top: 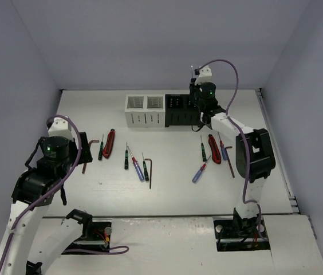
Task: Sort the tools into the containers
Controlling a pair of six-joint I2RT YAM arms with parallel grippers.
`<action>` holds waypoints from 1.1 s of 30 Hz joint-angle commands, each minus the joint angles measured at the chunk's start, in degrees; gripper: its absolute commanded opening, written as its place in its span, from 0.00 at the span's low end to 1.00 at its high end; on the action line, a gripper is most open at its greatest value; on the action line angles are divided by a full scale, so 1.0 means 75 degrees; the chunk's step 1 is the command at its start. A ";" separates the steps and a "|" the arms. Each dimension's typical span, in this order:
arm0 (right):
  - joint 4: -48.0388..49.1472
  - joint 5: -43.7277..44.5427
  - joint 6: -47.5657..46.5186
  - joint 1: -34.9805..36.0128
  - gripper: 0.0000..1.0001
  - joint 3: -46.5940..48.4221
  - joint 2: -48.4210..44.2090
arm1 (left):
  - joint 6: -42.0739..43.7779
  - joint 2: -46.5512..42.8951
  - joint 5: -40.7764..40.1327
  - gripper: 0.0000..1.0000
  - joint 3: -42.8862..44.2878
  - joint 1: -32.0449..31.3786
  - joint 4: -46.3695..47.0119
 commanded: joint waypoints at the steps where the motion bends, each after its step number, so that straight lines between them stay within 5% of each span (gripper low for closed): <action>1: 0.1326 0.0162 0.0026 0.0076 0.00 -0.0235 0.0131 | 0.0015 -0.0226 0.0007 0.82 0.0028 -0.0012 0.0253; 11: 0.1708 0.0442 -0.0026 0.0183 0.04 -0.1094 -0.0058 | 0.0188 -0.0573 0.0123 0.82 0.0017 -0.0012 0.0253; 20: 0.1239 0.0568 0.0026 0.0206 0.53 -0.2021 -0.1451 | 0.0155 -0.0434 0.0160 0.82 0.0259 -0.0012 0.0253; 26: -0.0743 0.0712 0.0206 0.0196 0.62 -0.1728 -0.2814 | 0.0214 -0.0247 0.0227 0.82 0.0650 -0.0012 0.0224; 33: -0.4555 0.0865 0.0802 0.0019 0.54 -0.1394 -0.3954 | 0.0189 -0.0025 0.0675 0.82 0.0885 -0.0019 0.0218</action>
